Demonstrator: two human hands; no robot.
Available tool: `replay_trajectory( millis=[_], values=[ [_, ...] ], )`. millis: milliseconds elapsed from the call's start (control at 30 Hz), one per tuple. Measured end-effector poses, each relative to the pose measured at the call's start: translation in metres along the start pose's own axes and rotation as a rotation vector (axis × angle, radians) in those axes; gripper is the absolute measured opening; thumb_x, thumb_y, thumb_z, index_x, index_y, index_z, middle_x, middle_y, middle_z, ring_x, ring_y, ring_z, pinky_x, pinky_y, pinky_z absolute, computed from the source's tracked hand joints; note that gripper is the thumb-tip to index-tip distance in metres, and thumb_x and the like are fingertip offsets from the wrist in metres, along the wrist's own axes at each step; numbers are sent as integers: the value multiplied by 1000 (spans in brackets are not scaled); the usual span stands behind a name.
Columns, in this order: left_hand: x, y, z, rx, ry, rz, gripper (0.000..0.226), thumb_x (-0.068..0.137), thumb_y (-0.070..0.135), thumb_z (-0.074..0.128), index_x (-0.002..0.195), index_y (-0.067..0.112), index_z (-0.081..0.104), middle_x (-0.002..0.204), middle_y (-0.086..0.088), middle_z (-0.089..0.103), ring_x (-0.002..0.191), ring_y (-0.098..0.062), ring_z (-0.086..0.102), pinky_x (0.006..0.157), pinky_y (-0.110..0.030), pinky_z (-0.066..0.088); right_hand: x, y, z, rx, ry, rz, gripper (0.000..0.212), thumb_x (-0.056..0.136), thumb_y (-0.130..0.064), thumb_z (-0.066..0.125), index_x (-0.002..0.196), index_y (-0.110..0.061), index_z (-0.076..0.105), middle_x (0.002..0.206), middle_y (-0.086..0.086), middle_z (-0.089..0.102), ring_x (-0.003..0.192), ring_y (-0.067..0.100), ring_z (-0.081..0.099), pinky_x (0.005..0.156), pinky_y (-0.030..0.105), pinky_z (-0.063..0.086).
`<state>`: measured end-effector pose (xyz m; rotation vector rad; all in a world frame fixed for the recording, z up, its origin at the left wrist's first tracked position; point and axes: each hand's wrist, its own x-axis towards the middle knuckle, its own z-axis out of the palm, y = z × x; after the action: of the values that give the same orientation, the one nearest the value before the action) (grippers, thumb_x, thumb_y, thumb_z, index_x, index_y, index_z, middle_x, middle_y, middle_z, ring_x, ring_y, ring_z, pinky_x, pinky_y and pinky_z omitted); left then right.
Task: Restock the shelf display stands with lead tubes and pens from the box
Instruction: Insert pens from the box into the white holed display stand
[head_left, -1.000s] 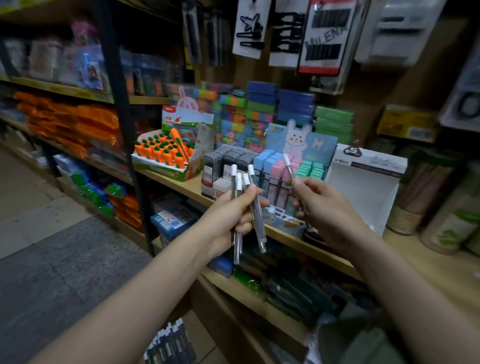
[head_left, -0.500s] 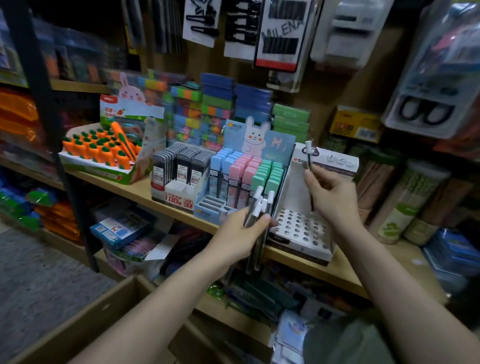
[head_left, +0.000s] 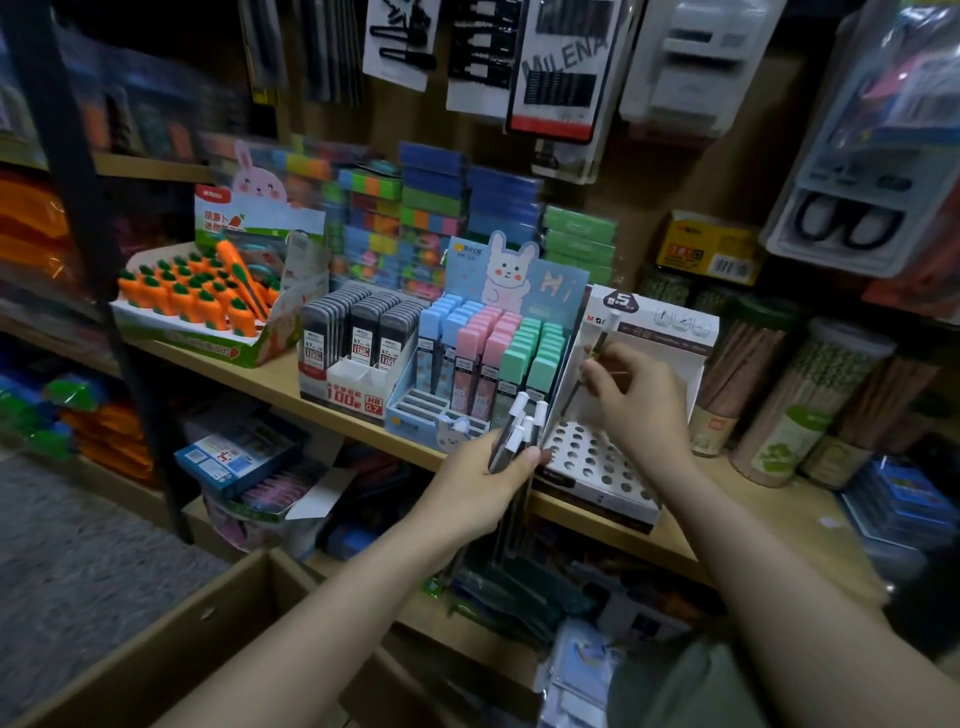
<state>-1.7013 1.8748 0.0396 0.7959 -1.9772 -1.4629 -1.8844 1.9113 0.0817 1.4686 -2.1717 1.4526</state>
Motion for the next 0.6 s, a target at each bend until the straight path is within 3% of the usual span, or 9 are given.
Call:
replay_trajectory(
  millis=[67,300,367,400,467,533,600],
  values=[
    [0,0,1,-9,4,-4,25,99,38,49,114,27,65,47,29,54,44,13,50,38,-5,30,0,-1,0,-35,16,-6,18,94,-26,61,106,-18,72,91,-1,74,86,17,68,83,46,55],
    [0,1,1,-33,2,-58,26,99,39,49,115,25,64,39,24,46,36,6,45,38,-12,29,0,1,-6,-98,23,-4,19,93,-27,63,106,-17,72,92,0,73,86,16,66,82,43,55],
    [-2,3,1,-17,-2,-49,27,99,38,49,116,26,64,42,23,51,46,7,53,41,-13,33,-1,0,-6,-97,23,-8,19,93,-29,63,107,-18,71,92,0,73,85,16,65,82,43,56],
    [-3,5,1,-18,-1,-50,28,99,39,49,117,26,64,47,22,56,61,5,59,45,-17,41,-2,-1,-6,-97,23,-13,20,93,-29,63,107,-18,71,93,0,73,86,16,65,82,43,56],
    [-4,8,1,-34,15,-54,31,98,40,49,121,25,63,79,19,60,94,-12,56,74,-43,55,-2,-2,-5,-89,17,-11,21,93,-29,63,108,-17,70,93,1,73,87,17,66,83,43,56],
    [-5,10,1,-44,20,-47,31,98,40,49,122,25,63,94,17,49,104,-27,53,93,-55,45,-2,-2,-4,-83,11,-5,20,93,-28,63,107,-17,71,93,1,73,87,16,66,83,42,55],
    [-6,9,2,-52,17,-38,30,99,39,49,121,25,64,91,21,46,99,-19,53,94,-56,42,-3,-3,-4,-84,8,-7,19,94,-27,62,107,-17,71,93,0,73,86,15,65,83,39,55]
  ],
)
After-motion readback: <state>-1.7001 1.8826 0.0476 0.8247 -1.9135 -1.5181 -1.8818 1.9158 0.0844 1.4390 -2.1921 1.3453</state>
